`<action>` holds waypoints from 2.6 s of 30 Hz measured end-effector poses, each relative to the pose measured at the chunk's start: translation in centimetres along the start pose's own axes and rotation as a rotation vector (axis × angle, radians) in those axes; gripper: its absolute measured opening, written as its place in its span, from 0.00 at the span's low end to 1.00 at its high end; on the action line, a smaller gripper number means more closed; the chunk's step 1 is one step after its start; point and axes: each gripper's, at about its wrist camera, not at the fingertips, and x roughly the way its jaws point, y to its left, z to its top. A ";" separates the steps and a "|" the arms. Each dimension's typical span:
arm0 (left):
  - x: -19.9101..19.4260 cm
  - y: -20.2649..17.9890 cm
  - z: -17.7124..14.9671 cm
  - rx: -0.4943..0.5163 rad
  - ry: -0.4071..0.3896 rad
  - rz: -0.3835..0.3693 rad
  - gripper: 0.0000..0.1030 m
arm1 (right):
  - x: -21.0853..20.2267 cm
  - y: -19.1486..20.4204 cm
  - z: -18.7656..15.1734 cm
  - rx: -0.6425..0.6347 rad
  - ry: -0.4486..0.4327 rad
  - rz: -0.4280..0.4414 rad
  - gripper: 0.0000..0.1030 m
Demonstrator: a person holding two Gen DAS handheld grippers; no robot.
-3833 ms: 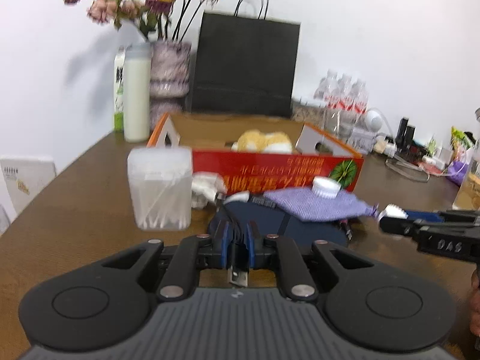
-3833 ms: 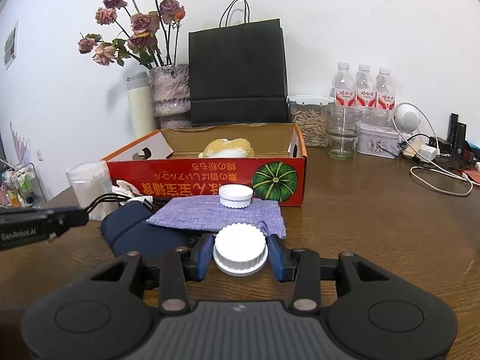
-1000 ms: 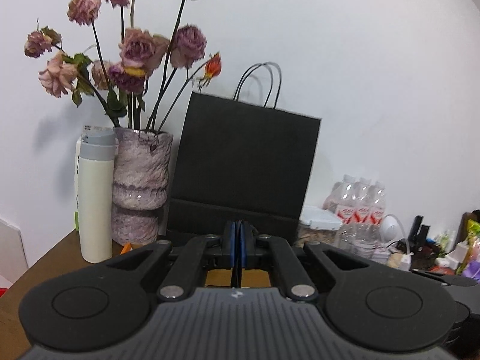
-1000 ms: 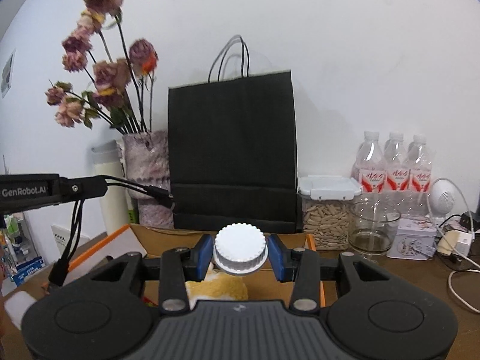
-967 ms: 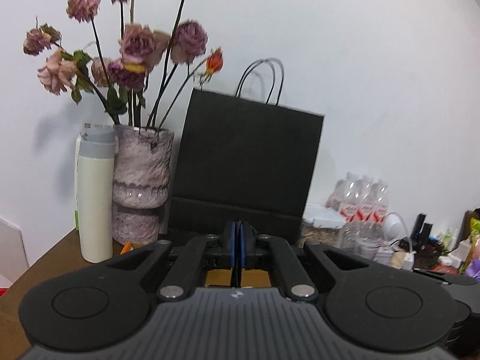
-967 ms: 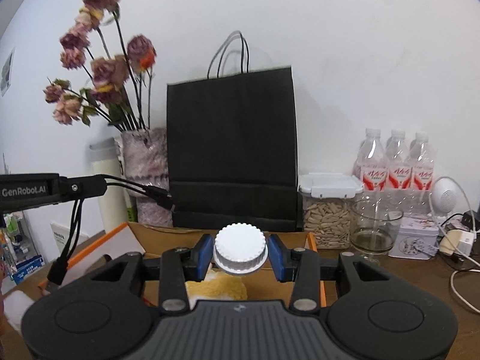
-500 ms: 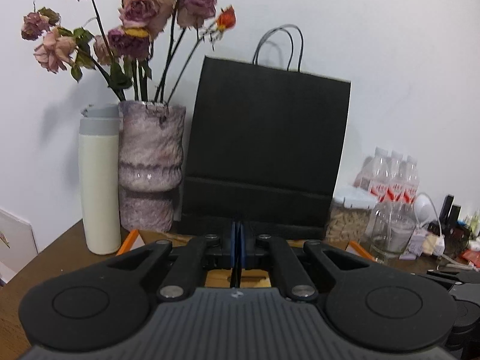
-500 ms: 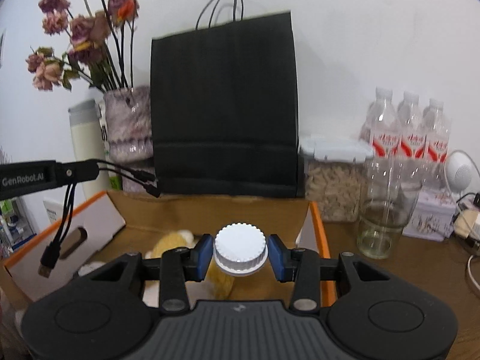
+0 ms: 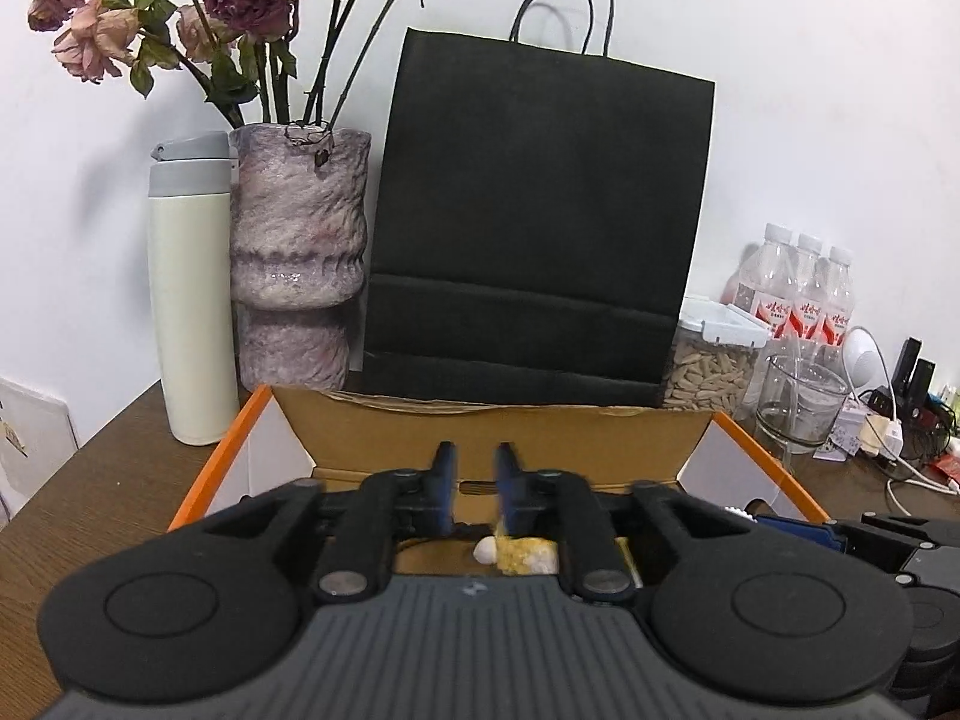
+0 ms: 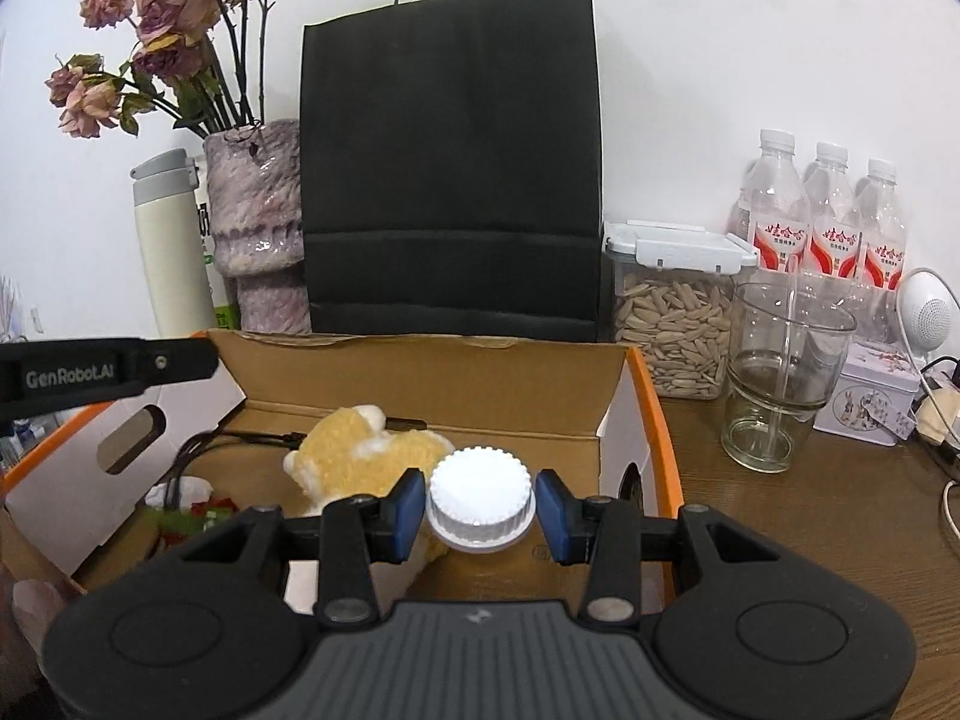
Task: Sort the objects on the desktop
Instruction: 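Open both tools to drop the cable and cap into the box, then withdraw both tools from the box back toward the table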
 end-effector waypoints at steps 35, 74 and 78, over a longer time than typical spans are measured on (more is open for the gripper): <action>-0.3 -2.1 -2.0 0.077 0.004 0.063 1.00 | -0.9 0.9 -0.5 -0.035 -0.055 -0.038 0.97; -7.2 0.1 -5.0 -0.042 -0.163 0.069 1.00 | -8.1 2.2 -3.7 -0.106 -0.233 -0.068 0.97; -8.9 0.3 -5.6 -0.030 -0.190 0.077 1.00 | -9.5 2.2 -4.7 -0.103 -0.230 -0.069 0.97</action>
